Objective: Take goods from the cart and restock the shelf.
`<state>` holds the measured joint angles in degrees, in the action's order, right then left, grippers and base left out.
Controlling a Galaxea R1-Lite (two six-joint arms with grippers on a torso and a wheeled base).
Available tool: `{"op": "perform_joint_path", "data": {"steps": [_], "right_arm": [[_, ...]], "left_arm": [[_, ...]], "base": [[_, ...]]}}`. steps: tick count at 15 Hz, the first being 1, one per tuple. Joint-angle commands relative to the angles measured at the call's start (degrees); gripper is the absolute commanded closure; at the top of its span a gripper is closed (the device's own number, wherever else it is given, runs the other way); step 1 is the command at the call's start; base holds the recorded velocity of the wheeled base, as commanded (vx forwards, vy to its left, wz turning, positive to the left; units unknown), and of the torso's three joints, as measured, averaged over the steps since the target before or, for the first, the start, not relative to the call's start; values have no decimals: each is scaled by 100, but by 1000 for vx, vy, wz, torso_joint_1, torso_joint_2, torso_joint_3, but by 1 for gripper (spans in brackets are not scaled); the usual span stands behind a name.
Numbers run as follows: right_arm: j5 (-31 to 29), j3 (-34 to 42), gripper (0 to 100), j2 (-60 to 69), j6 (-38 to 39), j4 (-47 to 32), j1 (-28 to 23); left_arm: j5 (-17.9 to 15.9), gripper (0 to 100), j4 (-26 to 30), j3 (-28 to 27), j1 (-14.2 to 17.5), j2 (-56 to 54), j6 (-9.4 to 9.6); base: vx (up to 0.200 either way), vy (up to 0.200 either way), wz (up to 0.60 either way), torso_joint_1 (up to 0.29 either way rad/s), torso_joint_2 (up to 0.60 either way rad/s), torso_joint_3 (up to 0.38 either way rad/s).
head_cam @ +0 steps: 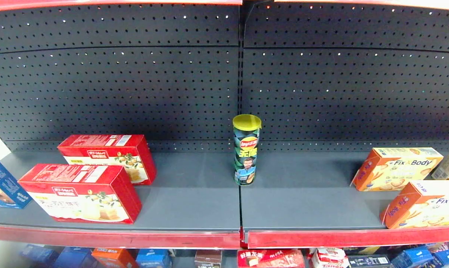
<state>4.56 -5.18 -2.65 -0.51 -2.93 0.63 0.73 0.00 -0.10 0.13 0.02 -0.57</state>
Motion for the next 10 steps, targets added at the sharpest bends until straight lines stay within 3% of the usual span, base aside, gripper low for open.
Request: {"op": "perform_joint_path", "data": {"steps": [1, 3, 6, 10], "right_arm": [[45, -1108, 0, -852, 60, -454, 7], [115, -1626, 0, -1010, 139, -947, 104], [-183, -1407, 0, -1089, -494, -841, -81], [-614, -1363, 0, -1001, -634, -788, -107]], "left_arm": [[-3, 0, 0, 1, 4, -2, -4], [-3, 0, 0, 1, 4, -2, 5], [6, 0, 0, 1, 4, -2, -4], [6, 0, 0, 1, 4, -2, -4]], "base": [[0, 0, 0, 0, 0, 0], [0, 0, 0, 0, 0, 0], [0, 0, 0, 0, 0, 0], [0, 0, 0, 0, 0, 0]]}}
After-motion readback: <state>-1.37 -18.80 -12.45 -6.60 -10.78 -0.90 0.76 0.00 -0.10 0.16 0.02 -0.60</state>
